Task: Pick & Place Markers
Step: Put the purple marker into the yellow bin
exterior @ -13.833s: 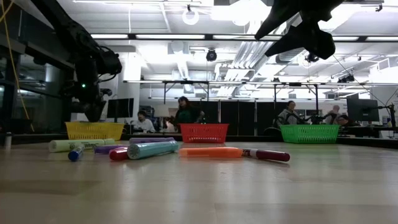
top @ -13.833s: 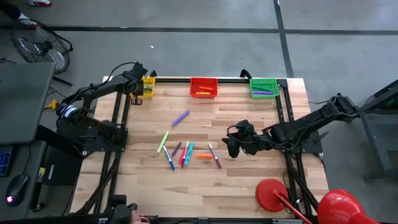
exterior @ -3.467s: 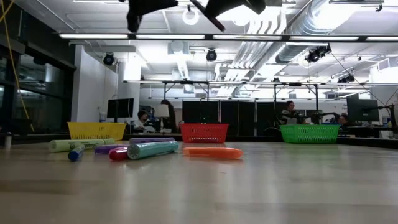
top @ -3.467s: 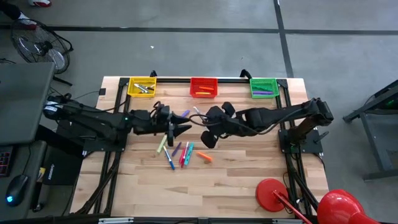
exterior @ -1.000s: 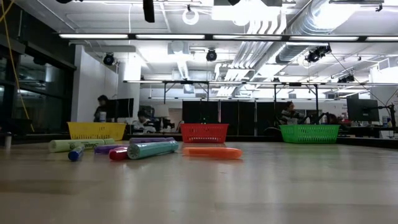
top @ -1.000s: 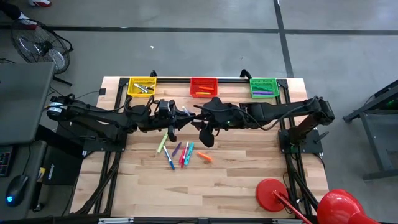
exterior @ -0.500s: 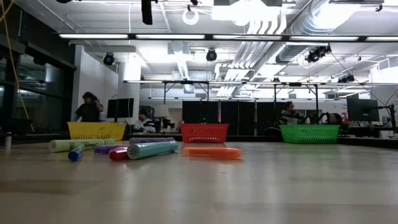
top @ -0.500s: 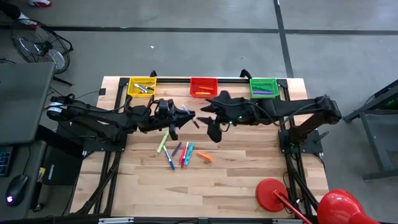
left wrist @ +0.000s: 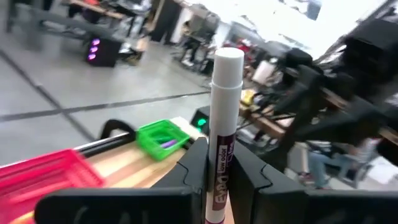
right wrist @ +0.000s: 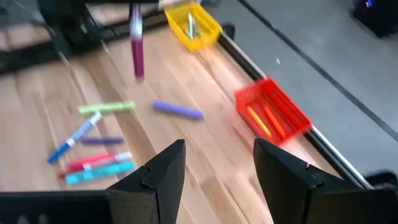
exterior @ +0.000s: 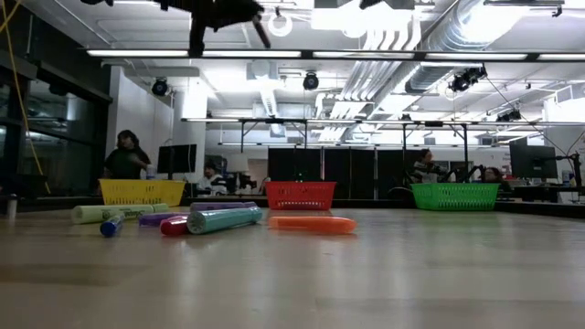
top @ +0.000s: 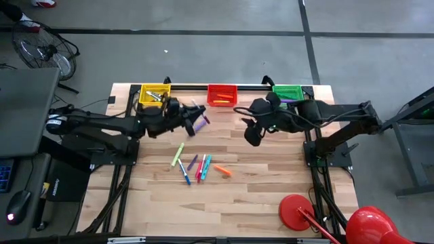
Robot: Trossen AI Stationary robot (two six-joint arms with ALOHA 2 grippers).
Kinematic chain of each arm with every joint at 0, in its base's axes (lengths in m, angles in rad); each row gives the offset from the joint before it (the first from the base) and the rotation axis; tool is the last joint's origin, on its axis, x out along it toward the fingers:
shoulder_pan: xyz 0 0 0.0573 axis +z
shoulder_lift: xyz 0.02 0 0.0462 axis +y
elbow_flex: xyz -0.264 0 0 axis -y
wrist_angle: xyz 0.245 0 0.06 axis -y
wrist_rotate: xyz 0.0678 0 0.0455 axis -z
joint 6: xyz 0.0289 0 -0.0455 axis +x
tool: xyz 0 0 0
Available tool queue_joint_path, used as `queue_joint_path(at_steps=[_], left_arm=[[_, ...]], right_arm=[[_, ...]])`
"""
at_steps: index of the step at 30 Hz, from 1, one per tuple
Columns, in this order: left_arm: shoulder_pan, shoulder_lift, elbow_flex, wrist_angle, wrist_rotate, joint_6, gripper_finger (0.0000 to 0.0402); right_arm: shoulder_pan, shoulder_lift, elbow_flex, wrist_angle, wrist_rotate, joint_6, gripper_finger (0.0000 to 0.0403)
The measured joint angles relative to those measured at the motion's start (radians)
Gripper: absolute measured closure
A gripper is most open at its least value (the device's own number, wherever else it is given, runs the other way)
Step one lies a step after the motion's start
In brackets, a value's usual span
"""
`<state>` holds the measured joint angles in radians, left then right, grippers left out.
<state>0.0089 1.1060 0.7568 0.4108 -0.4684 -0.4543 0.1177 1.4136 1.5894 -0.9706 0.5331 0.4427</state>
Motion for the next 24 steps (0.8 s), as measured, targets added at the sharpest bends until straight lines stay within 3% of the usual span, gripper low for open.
queue_joint_path(at_steps=[6, 15, 20, 24], left_arm=[[0.145, -0.043, 0.000, -0.204, 0.083, -0.057, 0.0373], [0.429, -0.077, 0.021, -0.428, 0.291, -0.067, 0.0373], [0.611, -0.061, 0.138, -0.642, 0.390, 0.023, 0.0373], [0.717, 0.008, 0.245, -0.852, 0.412, 0.164, 0.0373]], right_arm=[[0.000, 0.006, 0.000, -0.081, -0.013, 0.021, 0.0224], [0.000, 0.006, 0.000, -0.110, 0.008, 0.021, 0.0224], [0.000, 0.006, -0.001, -0.110, 0.063, 0.035, 0.0224], [0.000, 0.006, -0.001, -0.110, 0.092, 0.056, 0.0224]])
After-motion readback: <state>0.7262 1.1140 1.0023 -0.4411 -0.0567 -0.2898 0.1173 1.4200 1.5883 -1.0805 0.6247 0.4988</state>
